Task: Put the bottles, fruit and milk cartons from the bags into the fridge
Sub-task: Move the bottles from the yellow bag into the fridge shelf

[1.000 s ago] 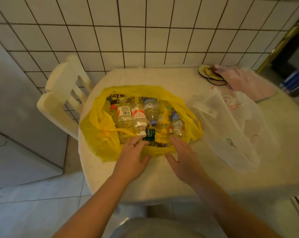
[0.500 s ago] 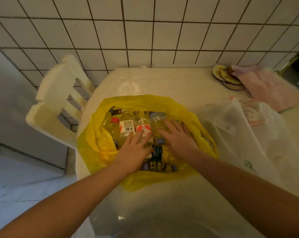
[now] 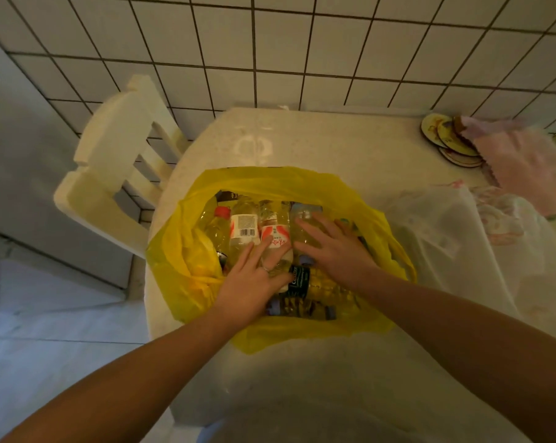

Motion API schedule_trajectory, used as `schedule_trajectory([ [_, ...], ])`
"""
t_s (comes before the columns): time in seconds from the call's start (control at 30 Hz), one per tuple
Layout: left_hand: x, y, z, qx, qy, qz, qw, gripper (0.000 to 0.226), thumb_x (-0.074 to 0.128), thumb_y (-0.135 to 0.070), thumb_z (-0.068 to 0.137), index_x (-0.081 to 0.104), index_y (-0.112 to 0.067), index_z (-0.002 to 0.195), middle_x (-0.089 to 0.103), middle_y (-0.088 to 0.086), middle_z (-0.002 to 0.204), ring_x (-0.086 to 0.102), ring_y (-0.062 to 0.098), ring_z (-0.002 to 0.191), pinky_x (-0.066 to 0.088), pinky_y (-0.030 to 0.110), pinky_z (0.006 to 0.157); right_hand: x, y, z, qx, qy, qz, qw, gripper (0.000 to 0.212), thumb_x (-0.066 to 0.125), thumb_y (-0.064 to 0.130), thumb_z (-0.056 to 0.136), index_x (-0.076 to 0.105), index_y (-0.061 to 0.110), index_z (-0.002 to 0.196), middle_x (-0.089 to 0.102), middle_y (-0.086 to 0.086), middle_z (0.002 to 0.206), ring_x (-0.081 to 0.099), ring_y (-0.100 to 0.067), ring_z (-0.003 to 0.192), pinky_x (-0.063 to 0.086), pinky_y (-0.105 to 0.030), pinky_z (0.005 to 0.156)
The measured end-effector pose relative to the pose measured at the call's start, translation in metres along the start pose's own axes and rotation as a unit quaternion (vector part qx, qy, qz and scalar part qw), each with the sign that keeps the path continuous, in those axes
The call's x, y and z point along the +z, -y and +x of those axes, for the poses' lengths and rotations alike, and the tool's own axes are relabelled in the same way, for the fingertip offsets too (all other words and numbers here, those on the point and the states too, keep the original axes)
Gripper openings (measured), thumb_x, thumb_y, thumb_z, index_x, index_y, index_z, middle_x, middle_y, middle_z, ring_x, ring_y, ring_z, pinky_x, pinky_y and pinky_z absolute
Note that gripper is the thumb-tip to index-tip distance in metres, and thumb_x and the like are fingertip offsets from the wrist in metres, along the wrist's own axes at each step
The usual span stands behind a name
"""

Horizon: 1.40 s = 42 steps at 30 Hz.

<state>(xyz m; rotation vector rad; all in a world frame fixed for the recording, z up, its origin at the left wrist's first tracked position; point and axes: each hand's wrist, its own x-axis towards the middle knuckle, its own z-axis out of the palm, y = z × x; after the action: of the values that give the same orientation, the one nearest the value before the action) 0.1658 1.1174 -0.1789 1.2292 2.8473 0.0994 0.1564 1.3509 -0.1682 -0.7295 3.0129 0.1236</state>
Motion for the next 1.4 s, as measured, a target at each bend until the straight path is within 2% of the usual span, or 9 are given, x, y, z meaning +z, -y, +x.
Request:
schedule_trajectory([
  [0.2,-0.007,0.006,-0.004,0.003,-0.077,-0.147,0.986,0.059,0.077,-0.004,0.075,0.058,-0.034,0.122,0.017,0.006,0.166,0.008,0.036,0.154,0.051,0.049,0.101,-0.012,-0.003,-0.008,-0.009,-0.102,0.020,0.995,0.052,0.074,0.016,0.081,0.052,0.030,0.126,0.041,-0.004,0.154,0.039,-0.037,0.140,0.055,-0.050,0.081],
  [0.33,-0.021,0.007,0.002,-0.012,-0.145,-0.246,0.958,0.040,0.064,-0.010,0.094,0.055,-0.031,0.126,0.014,0.003,0.167,0.013,0.031,0.154,0.036,0.049,0.116,-0.025,-0.005,-0.007,0.020,-0.191,0.078,0.978,0.043,0.067,0.018,0.088,0.052,0.024,0.128,0.052,0.003,0.146,0.049,-0.031,0.135,0.060,-0.043,0.072],
  [0.43,-0.046,0.010,0.015,-0.086,-0.193,-0.364,0.907,0.034,0.058,-0.014,0.099,0.054,-0.027,0.130,0.023,0.003,0.164,0.025,0.021,0.150,0.030,0.039,0.117,-0.051,-0.005,0.001,0.086,-0.253,0.142,0.953,0.042,0.054,0.034,0.093,0.060,0.014,0.129,0.066,-0.003,0.130,0.064,-0.028,0.117,0.060,-0.039,0.075],
  [0.57,-0.080,0.013,0.023,-0.166,-0.272,-0.465,0.826,0.035,0.061,-0.014,0.098,0.052,-0.027,0.129,0.052,-0.003,0.141,0.044,0.005,0.135,0.045,0.033,0.107,-0.074,0.002,-0.001,0.204,-0.238,0.273,0.909,0.040,0.058,0.035,0.097,0.052,0.021,0.134,0.068,-0.001,0.120,0.066,-0.027,0.106,0.053,-0.039,0.079],
  [0.77,-0.118,0.005,0.007,-0.193,-0.334,-0.463,0.798,0.027,0.061,-0.021,0.099,0.058,-0.019,0.125,0.062,-0.011,0.114,0.061,0.007,0.106,0.053,0.029,0.087,-0.108,0.025,-0.018,0.233,-0.313,0.508,0.768,0.028,0.058,0.029,0.097,0.054,0.016,0.121,0.066,0.001,0.114,0.063,-0.013,0.103,0.055,-0.039,0.088],
  [0.9,-0.143,-0.017,-0.008,-0.199,-0.369,-0.462,0.781,0.021,0.061,-0.018,0.098,0.062,-0.012,0.118,0.064,-0.008,0.110,0.059,-0.003,0.100,0.047,0.013,0.082,-0.130,0.035,-0.036,0.209,-0.348,0.557,0.724,0.022,0.054,0.023,0.098,0.055,0.008,0.115,0.066,0.000,0.108,0.063,-0.014,0.099,0.052,-0.033,0.085],
  [1.1,-0.149,-0.050,-0.036,-0.246,-0.392,-0.514,0.722,0.021,0.055,-0.041,0.096,0.065,-0.024,0.104,0.072,-0.005,0.097,0.066,0.007,0.093,0.054,0.025,0.080,-0.151,0.057,-0.064,0.159,-0.338,0.622,0.689,0.010,0.046,0.010,0.104,0.054,0.005,0.106,0.064,0.003,0.092,0.064,0.001,0.086,0.050,-0.016,0.075],
  [1.27,-0.146,-0.083,-0.072,-0.300,-0.429,-0.512,0.681,0.019,0.051,-0.025,0.103,0.068,-0.016,0.106,0.073,-0.004,0.091,0.069,0.009,0.088,0.057,0.027,0.079,-0.155,0.080,-0.093,0.134,-0.296,0.666,0.671,0.018,0.041,0.010,0.106,0.056,0.004,0.099,0.062,-0.005,0.081,0.063,-0.003,0.072,0.050,-0.015,0.068],
  [1.4,-0.139,-0.112,-0.109,-0.352,-0.439,-0.497,0.660,0.016,0.051,-0.024,0.103,0.067,-0.023,0.101,0.073,-0.004,0.088,0.068,0.005,0.085,0.056,0.022,0.075,-0.146,0.100,-0.111,0.097,-0.250,0.668,0.694,0.016,0.046,0.017,0.104,0.060,0.010,0.099,0.068,0.012,0.081,0.063,-0.001,0.075,0.050,-0.015,0.069],
])
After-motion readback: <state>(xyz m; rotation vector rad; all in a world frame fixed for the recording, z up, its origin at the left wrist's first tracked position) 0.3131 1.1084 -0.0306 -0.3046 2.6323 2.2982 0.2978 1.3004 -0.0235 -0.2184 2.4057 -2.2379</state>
